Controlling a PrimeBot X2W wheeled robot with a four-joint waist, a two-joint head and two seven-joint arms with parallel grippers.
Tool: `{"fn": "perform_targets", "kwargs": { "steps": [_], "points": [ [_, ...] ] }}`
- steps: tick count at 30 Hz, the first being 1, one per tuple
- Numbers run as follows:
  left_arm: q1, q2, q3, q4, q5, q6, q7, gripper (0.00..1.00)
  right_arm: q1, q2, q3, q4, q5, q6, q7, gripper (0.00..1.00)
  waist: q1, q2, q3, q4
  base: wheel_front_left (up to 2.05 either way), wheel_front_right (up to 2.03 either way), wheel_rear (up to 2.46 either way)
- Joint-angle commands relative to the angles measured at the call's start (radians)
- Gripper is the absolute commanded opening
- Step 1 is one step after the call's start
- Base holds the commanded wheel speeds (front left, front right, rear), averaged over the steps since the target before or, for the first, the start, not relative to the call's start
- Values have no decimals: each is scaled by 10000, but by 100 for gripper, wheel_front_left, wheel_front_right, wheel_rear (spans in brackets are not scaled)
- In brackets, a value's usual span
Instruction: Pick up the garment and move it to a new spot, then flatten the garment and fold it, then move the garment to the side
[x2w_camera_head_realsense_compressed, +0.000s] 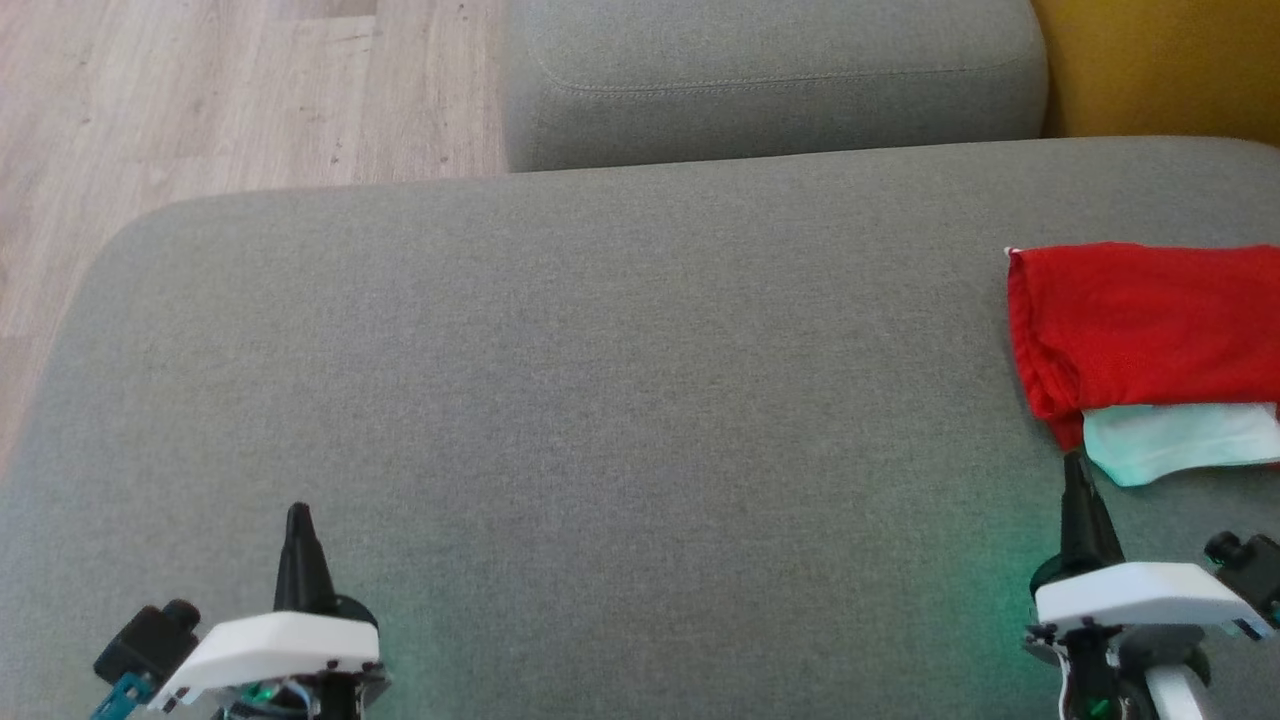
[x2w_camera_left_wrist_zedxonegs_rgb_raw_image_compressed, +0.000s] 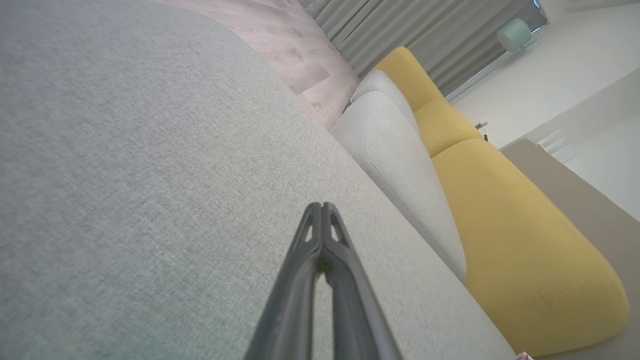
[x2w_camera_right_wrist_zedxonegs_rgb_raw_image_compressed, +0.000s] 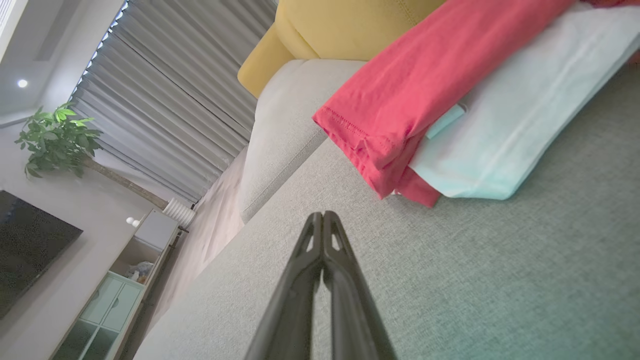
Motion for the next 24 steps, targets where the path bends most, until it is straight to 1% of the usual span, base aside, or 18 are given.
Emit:
{"fn": "perform_targets", "kwargs": {
  "steps": [1, 24],
  "points": [
    [-511, 27, 249, -340, -242, -70, 72, 0, -565, -27, 35, -394, 323, 32, 72, 0, 0, 0, -1, 0, 0, 0, 0],
    [-603, 39, 776, -490, -2465, -354, 780, 0, -617, -38, -235, -686, 2988, 46, 761, 0, 0, 0, -14, 2, 0, 0, 0]
  ]
}}
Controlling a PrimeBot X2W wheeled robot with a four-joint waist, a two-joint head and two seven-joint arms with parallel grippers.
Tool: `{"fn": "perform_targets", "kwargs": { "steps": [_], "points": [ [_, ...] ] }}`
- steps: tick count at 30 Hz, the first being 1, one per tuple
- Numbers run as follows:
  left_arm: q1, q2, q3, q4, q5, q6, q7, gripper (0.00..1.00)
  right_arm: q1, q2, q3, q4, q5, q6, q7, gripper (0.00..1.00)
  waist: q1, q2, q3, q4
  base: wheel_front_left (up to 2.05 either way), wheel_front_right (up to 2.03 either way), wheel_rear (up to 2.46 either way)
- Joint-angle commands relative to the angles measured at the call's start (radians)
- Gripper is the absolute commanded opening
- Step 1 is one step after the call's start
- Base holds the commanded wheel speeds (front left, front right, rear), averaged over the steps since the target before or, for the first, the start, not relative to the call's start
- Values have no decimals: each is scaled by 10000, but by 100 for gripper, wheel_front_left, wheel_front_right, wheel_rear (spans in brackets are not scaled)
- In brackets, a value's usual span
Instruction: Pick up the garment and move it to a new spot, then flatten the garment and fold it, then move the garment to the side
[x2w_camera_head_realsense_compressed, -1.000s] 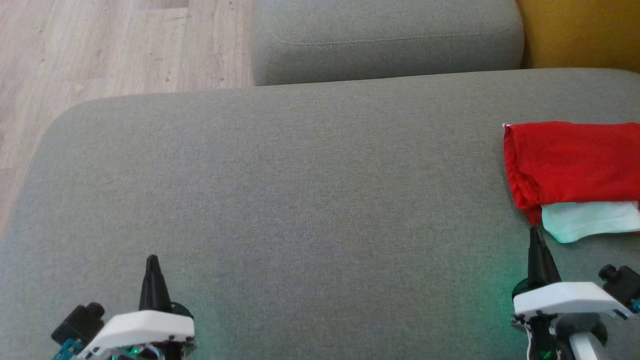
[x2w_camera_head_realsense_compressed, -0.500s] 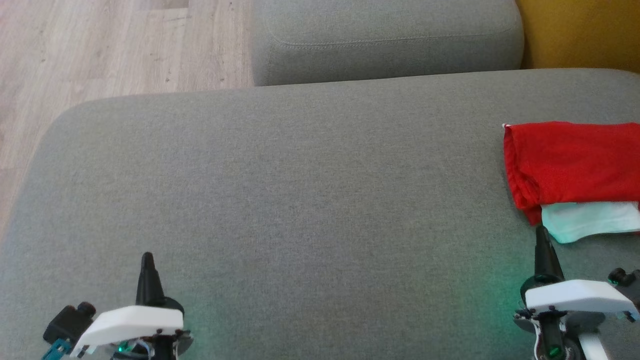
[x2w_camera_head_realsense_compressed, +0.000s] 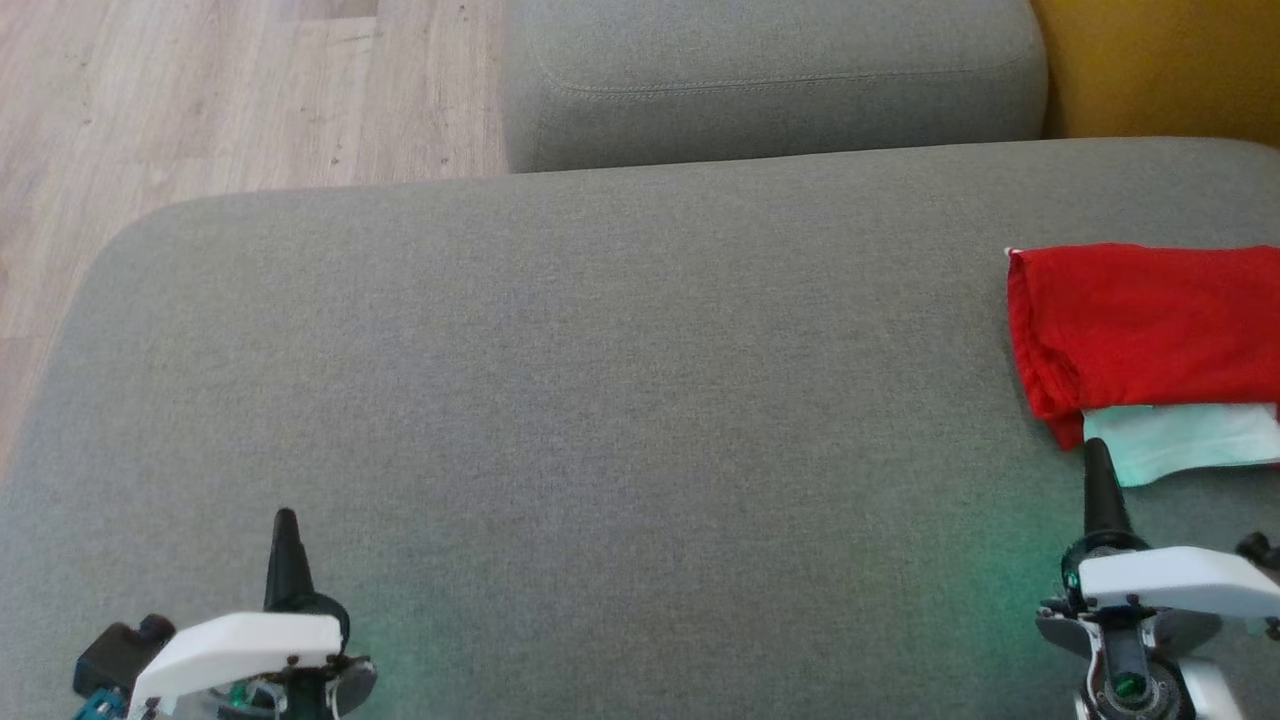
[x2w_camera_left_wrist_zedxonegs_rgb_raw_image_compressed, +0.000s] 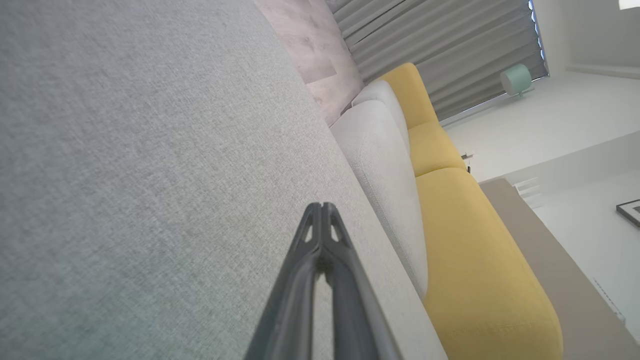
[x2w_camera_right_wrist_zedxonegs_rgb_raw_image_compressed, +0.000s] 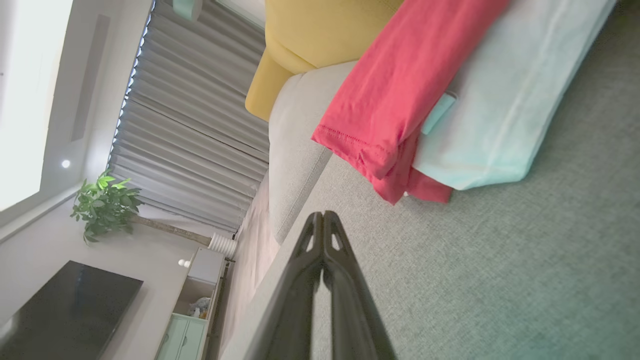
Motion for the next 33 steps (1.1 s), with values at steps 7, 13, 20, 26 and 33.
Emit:
{"fn": "perform_targets", "kwargs": {
  "steps": [7, 13, 20, 26, 33],
  "points": [
    [-570, 45, 512, -434, -817, -134, 245, 0, -474, -41, 11, -460, 1007, 50, 257, 0, 0, 0, -4, 1, 0, 0, 0],
    [-589, 47, 621, -465, -1278, -192, 392, 0, -485, -43, -45, -521, 1559, 52, 400, 0, 0, 0, -7, 1, 0, 0, 0],
    [-616, 51, 775, -509, -1927, -275, 599, 0, -500, -46, -124, -606, 2338, 56, 601, 0, 0, 0, -11, 2, 0, 0, 0],
    [-639, 54, 907, -546, -2483, -346, 776, 0, -513, -49, -191, -679, 3005, 60, 774, 0, 0, 0, -14, 2, 0, 0, 0],
    [-666, 57, 1061, -590, -3132, -429, 983, 0, -528, -52, -270, -764, 3783, 63, 975, 0, 0, 0, -18, 3, 0, 0, 0]
  ]
}}
